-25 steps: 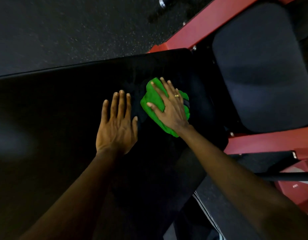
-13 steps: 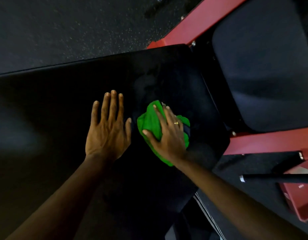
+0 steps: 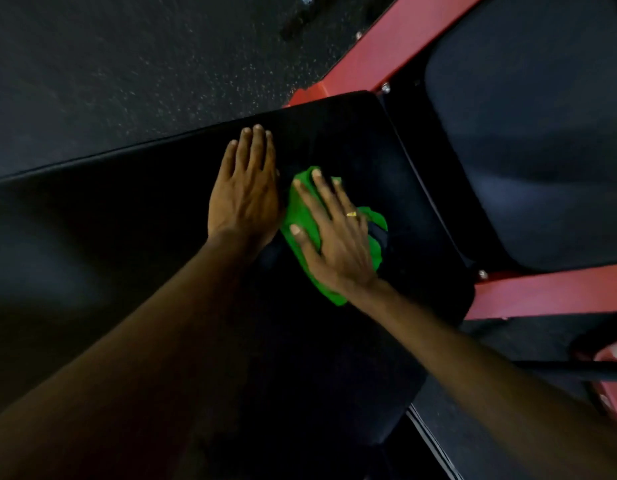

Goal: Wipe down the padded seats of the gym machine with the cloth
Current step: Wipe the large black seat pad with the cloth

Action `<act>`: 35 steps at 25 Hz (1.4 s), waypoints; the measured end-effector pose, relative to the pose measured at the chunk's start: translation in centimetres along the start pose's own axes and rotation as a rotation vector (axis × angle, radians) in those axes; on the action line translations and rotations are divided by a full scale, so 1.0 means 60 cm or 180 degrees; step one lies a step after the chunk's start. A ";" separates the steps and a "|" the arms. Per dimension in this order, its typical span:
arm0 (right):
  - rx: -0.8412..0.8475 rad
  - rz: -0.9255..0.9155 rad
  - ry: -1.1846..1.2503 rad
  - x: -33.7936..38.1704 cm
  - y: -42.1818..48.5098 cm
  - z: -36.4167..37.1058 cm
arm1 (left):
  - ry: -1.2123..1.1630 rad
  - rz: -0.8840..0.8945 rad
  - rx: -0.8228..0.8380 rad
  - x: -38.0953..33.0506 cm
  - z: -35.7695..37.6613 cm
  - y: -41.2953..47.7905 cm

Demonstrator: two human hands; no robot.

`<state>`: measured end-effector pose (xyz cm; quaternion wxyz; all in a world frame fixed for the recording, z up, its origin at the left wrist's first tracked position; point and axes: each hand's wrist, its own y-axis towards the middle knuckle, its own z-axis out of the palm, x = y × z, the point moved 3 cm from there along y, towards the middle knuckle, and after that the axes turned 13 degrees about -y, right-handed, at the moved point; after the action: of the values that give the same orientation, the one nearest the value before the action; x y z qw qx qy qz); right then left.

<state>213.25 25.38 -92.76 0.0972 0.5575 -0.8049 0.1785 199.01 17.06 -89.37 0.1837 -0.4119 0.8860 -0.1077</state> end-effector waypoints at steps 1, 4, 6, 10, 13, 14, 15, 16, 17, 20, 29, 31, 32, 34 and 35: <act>-0.0100 -0.0075 -0.0045 -0.022 0.032 0.001 | 0.0088 -0.0036 0.0013 0.003 0.009 0.001; -0.0221 0.0598 -0.0218 -0.112 0.162 0.017 | 0.0086 -0.0038 -0.0068 0.002 0.015 0.002; -0.0206 0.1478 0.0038 -0.169 0.243 0.024 | 0.0092 -0.0067 -0.0067 0.005 0.022 0.011; -0.0005 0.1961 0.0128 -0.126 0.284 0.014 | 0.0142 -0.0127 -0.0009 0.006 0.026 0.008; -0.0119 0.0167 -0.0142 -0.044 0.246 0.007 | 0.0166 -0.0109 0.0020 0.005 0.026 0.012; -0.0140 -0.0252 -0.0181 -0.056 0.253 0.008 | 0.0166 -0.0125 0.0005 0.005 0.025 0.012; -0.0184 -0.0357 -0.0220 -0.083 0.273 0.011 | 0.0158 -0.0142 -0.0007 0.006 0.025 0.011; -0.0193 -0.0100 -0.0237 -0.118 0.300 0.015 | 0.0145 -0.0150 -0.0011 0.005 0.023 0.010; -0.0159 0.0391 -0.0228 -0.153 0.325 0.015 | 0.0145 -0.0154 0.0003 0.004 0.023 0.010; -0.0051 0.1848 -0.0053 -0.198 0.363 0.018 | 0.0187 -0.0159 0.0043 0.001 0.022 0.011; -0.0298 -0.0561 0.0008 -0.063 0.354 0.003 | 0.0263 -0.0106 -0.0011 0.002 0.025 0.015; -0.0170 0.0329 -0.0090 -0.139 0.384 -0.006 | 0.0257 -0.0093 -0.0019 0.004 0.027 0.015; -0.0097 0.0793 -0.0131 -0.157 0.388 -0.006 | 0.0253 -0.0081 -0.0006 0.004 0.029 0.015; -0.0110 0.1037 -0.0234 -0.124 0.378 0.008 | 0.0221 -0.0052 -0.0040 0.004 0.031 0.015; -0.0220 0.0837 -0.0217 -0.089 0.368 0.013 | 0.0199 -0.0055 -0.0060 0.004 0.031 0.016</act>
<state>194.61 36.64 -99.32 0.0647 0.4492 -0.8796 0.1428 198.99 17.39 -91.47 0.1511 -0.4177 0.8887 -0.1138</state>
